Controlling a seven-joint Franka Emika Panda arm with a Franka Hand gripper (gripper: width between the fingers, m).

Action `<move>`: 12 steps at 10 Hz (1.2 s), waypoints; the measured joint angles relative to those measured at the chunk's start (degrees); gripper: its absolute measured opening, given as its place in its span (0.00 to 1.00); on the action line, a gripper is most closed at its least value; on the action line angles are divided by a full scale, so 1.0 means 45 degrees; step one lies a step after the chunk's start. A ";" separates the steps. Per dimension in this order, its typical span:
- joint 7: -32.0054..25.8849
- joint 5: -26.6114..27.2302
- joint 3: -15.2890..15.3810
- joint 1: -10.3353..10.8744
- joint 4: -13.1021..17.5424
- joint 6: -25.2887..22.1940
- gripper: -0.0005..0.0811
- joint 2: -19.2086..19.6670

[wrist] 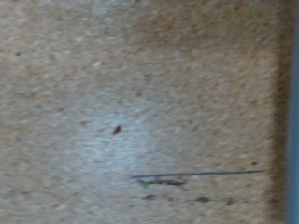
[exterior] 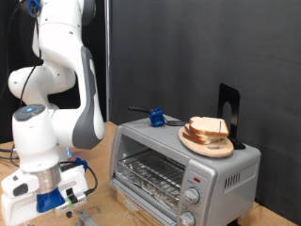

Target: Make a piece of toast with the oven

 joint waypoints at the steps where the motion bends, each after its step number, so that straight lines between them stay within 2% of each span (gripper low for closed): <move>1: -0.0500 0.0021 0.0071 -0.0031 0.0004 -0.0551 1.00 -0.0285; 4: -0.1547 -0.0128 -0.0123 -0.0066 -0.0399 -0.2593 1.00 -0.2243; 5: -0.2181 0.0264 -0.0144 -0.0117 -0.0629 -0.2935 1.00 -0.2939; 7: -0.3012 0.1987 -0.0239 -0.0276 -0.0950 -0.3657 1.00 -0.4274; 9: -0.2952 0.3057 -0.0406 -0.0342 -0.1076 -0.4301 1.00 -0.5511; 10: -0.2579 0.3049 -0.0461 -0.0412 -0.1094 -0.4779 1.00 -0.6079; 12: -0.0978 0.1818 -0.0404 -0.0596 -0.1080 -0.5587 1.00 -0.7201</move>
